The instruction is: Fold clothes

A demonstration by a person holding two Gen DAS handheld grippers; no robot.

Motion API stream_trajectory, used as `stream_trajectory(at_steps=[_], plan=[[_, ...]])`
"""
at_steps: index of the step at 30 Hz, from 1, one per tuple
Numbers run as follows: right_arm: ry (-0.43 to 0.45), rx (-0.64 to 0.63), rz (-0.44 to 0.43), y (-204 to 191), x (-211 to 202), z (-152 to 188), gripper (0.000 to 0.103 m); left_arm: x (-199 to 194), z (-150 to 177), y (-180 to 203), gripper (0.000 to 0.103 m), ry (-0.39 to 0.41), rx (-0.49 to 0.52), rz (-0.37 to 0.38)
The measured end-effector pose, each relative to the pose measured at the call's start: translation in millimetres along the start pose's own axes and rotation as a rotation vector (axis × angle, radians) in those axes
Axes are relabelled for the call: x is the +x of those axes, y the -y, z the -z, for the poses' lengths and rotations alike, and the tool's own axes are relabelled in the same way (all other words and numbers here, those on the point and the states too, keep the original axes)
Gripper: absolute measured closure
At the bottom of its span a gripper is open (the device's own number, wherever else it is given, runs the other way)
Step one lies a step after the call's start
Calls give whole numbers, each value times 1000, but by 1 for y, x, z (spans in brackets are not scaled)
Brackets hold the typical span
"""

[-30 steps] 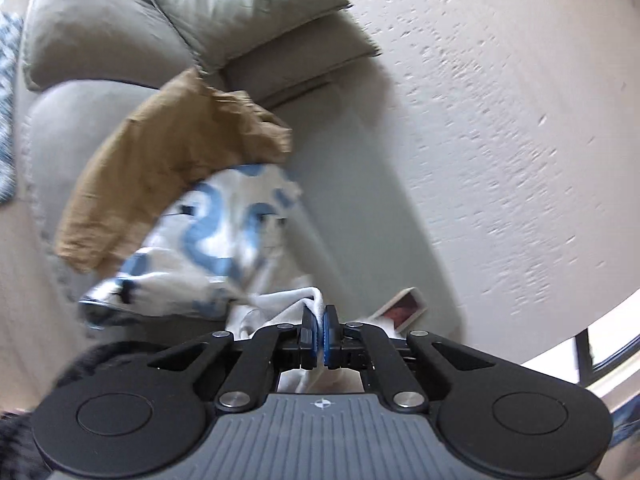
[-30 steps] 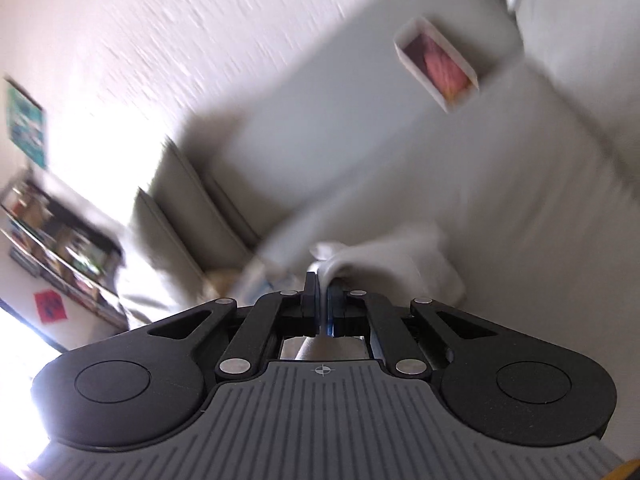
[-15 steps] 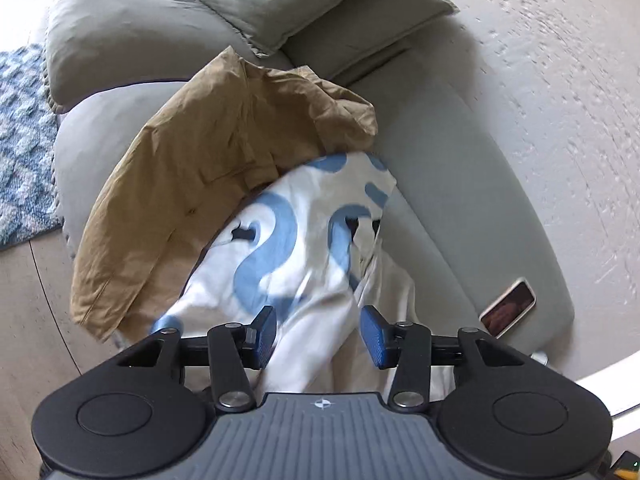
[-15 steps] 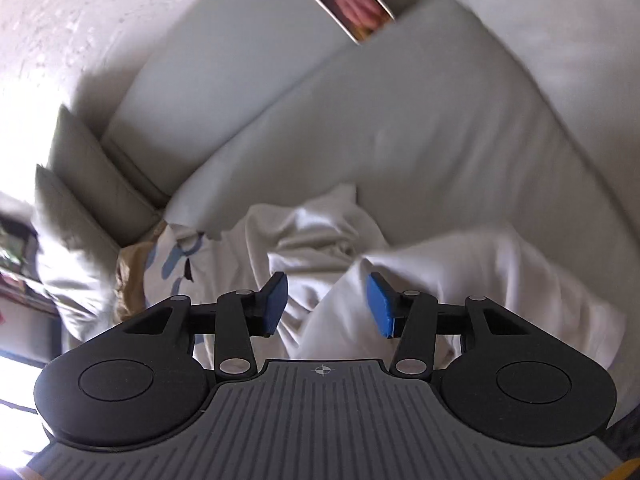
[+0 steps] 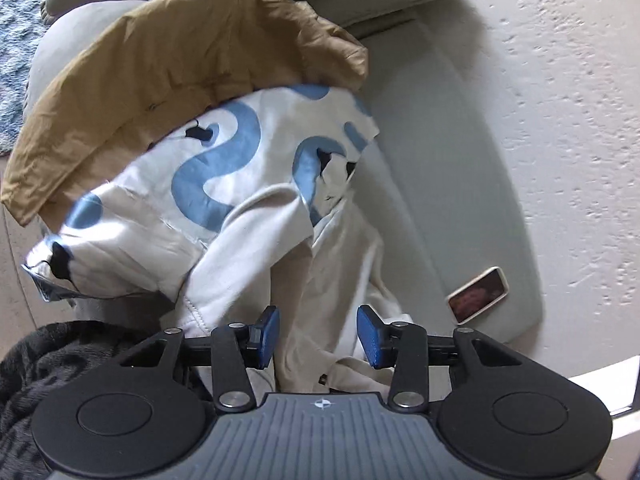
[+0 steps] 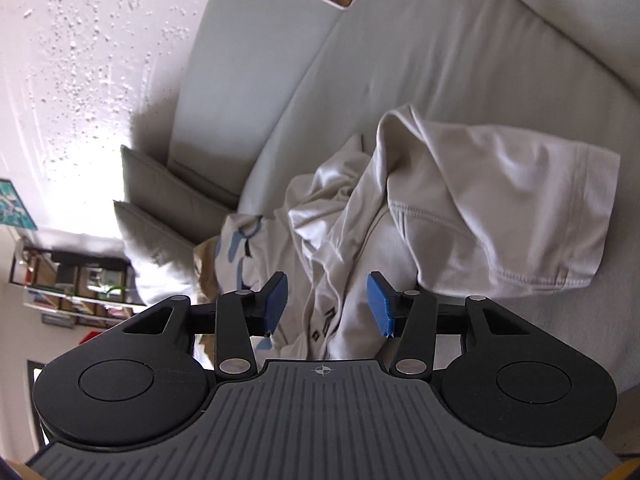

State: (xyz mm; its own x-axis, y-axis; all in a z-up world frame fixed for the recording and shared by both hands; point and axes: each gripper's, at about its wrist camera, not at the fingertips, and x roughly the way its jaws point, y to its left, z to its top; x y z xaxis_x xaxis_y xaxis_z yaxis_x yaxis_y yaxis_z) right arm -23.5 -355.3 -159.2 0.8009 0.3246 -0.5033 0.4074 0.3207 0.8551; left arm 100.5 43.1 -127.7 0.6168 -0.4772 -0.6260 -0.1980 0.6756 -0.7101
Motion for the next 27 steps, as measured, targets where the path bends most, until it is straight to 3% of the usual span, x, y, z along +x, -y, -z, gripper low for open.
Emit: stream_trajectory(at_steps=[6, 10, 18, 20, 23, 27], plan=[[-5, -11, 6, 2, 4, 1, 52, 24, -1, 17, 63, -21, 123, -178], [-7, -28, 0, 2, 7, 1, 52, 30, -1, 19, 64, -31, 149, -221], [10, -15, -17, 9, 6, -3, 52, 63, -3, 22, 90, -77, 188, -347], [14, -15, -23, 10, 4, -5, 52, 66, -3, 20, 102, -84, 188, -355], [25, -11, -22, 12, 3, -7, 52, 56, -2, 18, 103, -66, 177, -315], [52, -10, -27, 14, 0, -10, 52, 26, 1, 13, 103, -46, 114, -175]])
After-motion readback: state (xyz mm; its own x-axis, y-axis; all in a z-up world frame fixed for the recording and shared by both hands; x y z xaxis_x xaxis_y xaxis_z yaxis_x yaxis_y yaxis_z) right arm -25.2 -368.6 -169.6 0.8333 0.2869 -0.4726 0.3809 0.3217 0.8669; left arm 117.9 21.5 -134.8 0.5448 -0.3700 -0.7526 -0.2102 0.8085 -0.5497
